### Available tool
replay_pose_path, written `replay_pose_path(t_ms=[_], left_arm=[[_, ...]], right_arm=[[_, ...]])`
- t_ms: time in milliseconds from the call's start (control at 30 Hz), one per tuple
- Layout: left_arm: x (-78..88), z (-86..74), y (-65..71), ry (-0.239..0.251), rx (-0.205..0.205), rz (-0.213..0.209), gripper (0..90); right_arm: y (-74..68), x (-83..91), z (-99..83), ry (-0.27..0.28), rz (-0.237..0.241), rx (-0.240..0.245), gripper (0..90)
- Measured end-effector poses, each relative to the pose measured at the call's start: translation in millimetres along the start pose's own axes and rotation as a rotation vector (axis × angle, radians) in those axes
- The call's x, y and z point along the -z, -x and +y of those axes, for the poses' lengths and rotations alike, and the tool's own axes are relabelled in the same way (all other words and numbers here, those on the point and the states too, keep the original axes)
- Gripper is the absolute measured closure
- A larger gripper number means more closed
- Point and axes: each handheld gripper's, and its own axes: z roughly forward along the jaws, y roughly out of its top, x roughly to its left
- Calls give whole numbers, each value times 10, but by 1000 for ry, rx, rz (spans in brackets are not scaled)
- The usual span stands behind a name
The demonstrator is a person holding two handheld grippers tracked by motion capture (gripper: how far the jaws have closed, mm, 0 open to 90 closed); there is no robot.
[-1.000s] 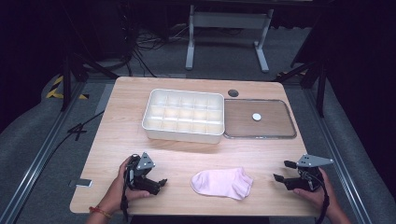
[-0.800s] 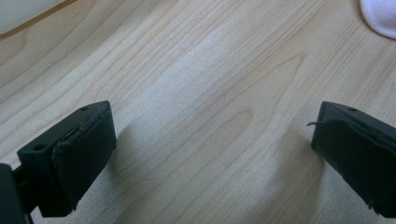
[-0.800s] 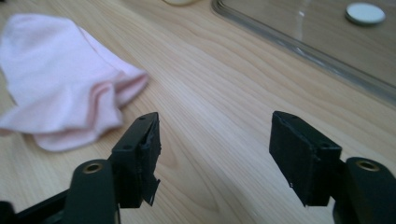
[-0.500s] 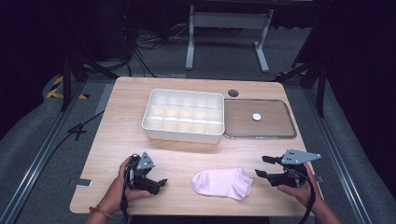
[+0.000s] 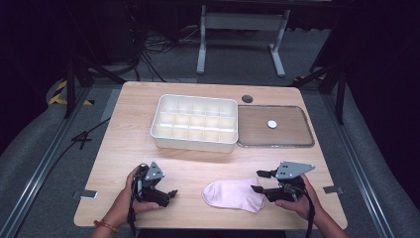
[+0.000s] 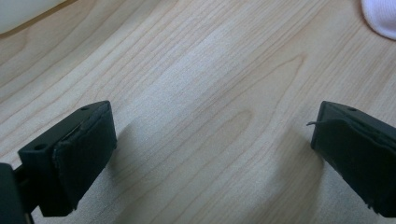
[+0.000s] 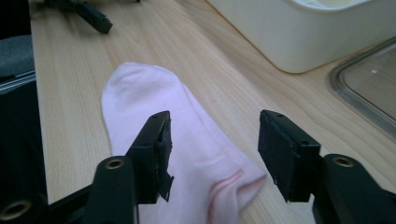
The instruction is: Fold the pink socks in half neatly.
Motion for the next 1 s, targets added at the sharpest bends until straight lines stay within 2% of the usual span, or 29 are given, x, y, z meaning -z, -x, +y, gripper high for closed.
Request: replay_pose_path(t_ms=[33,67,133,200,233,267,300,367,433,500,533,633,733,800,867,1000], left_arm=[[0,0,1,0,1,1,4],[0,0,3,0,3,2,4],[2,-1,6,-1,4,2,5],[4,1,10,-2,5,4,13],[10,5,11,-5,1,6,13],[14,9,15,-4,4,6,47],[20,11,17,-1,7,12,47],[33,18,20,16,27,18,148],[30,37,16,19,35,17,172],[32,55,30,31,44,-4,234],[31,70,38,46,46,-24,242],[34,115,74,62,39,-31,257],[26,207,155,104,53,-77,270],[12,291,240,120,43,-99,273],[-38,389,359,137,35,-146,279],[-196,557,599,122,-11,-207,284]], right_arm=[[0,0,0,0,0,0,504],[-41,-65,4,-11,15,10,571],[-62,-99,4,-15,27,15,597],[-133,-204,-1,-35,48,35,684],[-133,-204,-1,-35,48,35,684],[-176,-278,-8,-46,63,56,736],[-176,-278,-8,-46,63,56,736],[-212,-360,-22,-67,72,59,770],[-233,-441,-35,-89,74,68,791],[-246,-495,-43,-100,79,72,800],[-255,-528,-49,-105,79,77,810],[-281,-591,-65,-125,87,88,818],[-279,-600,-66,-122,90,85,819],[-277,-607,-70,-119,92,82,823],[-282,-614,-73,-117,89,85,827],[-290,-625,-72,-113,84,87,831]])
